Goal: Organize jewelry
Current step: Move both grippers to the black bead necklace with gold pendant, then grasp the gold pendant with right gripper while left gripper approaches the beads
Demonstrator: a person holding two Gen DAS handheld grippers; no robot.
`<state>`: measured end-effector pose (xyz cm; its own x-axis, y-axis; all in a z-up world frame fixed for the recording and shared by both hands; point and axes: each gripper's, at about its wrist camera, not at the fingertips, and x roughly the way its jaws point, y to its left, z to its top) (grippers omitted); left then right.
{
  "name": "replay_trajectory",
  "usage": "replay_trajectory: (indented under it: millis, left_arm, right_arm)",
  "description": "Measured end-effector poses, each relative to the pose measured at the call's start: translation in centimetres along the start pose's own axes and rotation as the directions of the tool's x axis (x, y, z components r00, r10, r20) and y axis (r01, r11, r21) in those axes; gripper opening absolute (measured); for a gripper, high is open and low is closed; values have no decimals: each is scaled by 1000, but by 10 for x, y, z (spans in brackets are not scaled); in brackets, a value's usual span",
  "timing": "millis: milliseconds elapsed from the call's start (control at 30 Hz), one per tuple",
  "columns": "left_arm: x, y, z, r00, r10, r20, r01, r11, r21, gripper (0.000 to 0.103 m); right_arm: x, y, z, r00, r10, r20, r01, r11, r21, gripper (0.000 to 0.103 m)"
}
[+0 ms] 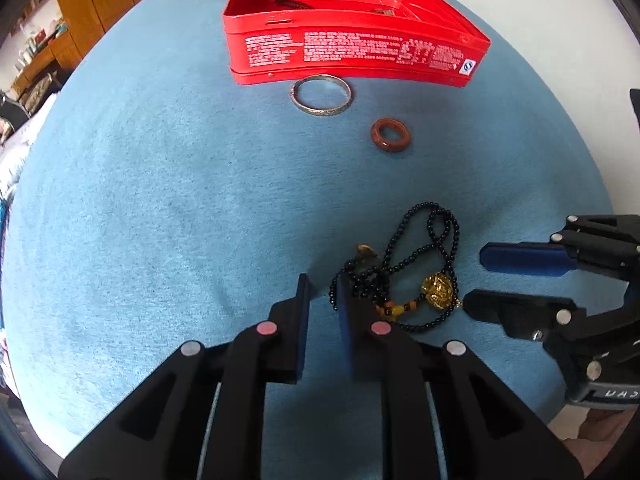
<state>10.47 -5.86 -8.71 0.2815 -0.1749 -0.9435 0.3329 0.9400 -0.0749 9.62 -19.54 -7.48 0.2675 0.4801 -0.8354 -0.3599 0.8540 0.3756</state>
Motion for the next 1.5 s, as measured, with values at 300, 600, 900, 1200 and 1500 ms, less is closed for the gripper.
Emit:
replay_trajectory:
  millis: [300,600,900,1200,1500]
  left_arm:
    - [-6,20,-4,1000,-3,9,3,1000,-31,21]
    - [-3,12,-2,1000,-12,9,12,1000,-28,25]
    - [-3,6,0,1000,-3,18,4,1000,-24,32]
    - [-15,-14,0,998,-18,67,17,999,28,57]
    - [-8,-33,2,997,1,75,-7,996,88,66]
  right_arm:
    - [23,1,8,997,-18,-74,19,1000,6,31]
    - [34,10,2,991,-100,-89,96,994,-53,24]
    - [19,2,0,998,-52,-47,52,999,9,20]
    - [-22,-25,4,994,63,84,-73,991,116,18]
    - [-17,-39,3,997,39,73,-51,984,172,8]
